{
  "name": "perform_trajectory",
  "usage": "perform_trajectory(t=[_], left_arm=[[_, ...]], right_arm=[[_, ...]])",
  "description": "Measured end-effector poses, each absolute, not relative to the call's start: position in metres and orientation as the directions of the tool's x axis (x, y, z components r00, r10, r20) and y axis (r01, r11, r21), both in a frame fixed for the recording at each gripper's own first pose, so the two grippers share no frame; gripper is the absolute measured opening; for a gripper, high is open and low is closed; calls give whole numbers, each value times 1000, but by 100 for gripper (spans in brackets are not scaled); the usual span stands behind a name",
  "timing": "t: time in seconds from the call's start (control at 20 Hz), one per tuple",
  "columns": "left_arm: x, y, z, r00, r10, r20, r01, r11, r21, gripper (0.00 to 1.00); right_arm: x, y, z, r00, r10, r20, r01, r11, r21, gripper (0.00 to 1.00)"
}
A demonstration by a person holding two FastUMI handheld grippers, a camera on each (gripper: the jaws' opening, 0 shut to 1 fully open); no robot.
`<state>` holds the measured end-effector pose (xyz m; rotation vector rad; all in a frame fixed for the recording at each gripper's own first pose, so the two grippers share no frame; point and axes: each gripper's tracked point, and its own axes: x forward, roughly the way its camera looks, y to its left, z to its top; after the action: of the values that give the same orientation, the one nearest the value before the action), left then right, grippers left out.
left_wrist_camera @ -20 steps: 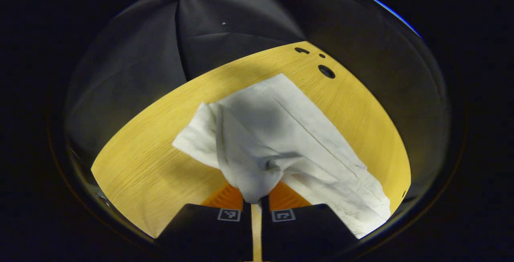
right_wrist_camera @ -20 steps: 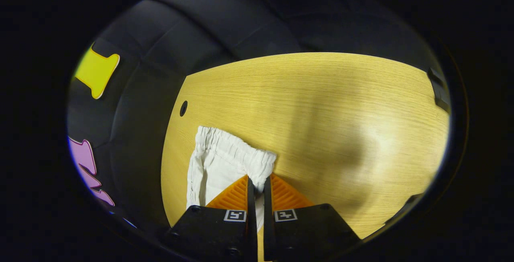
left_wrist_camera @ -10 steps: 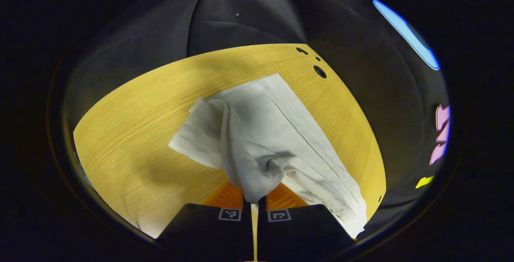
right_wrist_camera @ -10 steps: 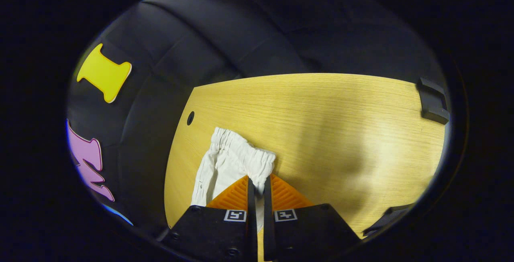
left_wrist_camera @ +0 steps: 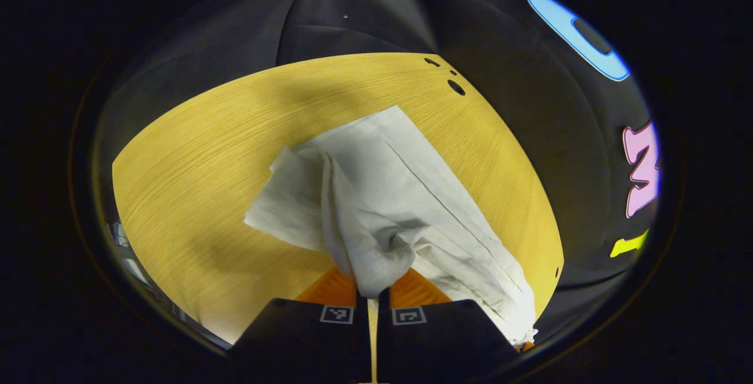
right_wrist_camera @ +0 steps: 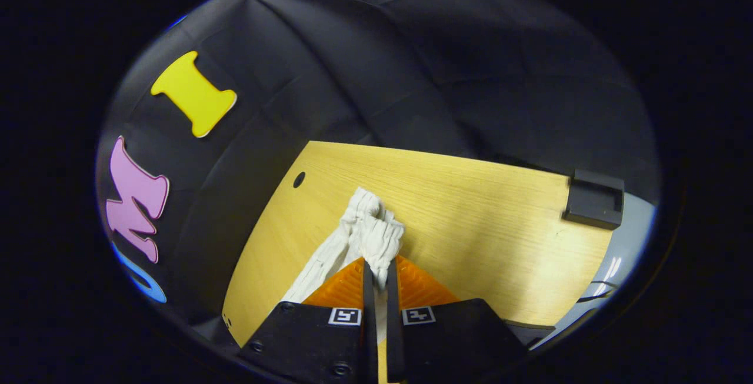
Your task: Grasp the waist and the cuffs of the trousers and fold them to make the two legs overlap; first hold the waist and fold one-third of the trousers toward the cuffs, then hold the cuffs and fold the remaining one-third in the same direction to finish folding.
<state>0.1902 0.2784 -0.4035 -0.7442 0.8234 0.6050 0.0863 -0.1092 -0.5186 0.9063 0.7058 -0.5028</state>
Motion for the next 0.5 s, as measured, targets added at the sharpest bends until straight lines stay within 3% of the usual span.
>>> perform_trajectory(t=[0.5], left_arm=[[194,278,-398,550,168,-818,-700,627,-342,10]], right_arm=[[104,-65,-533,801,94,-591,268,827,495,10]])
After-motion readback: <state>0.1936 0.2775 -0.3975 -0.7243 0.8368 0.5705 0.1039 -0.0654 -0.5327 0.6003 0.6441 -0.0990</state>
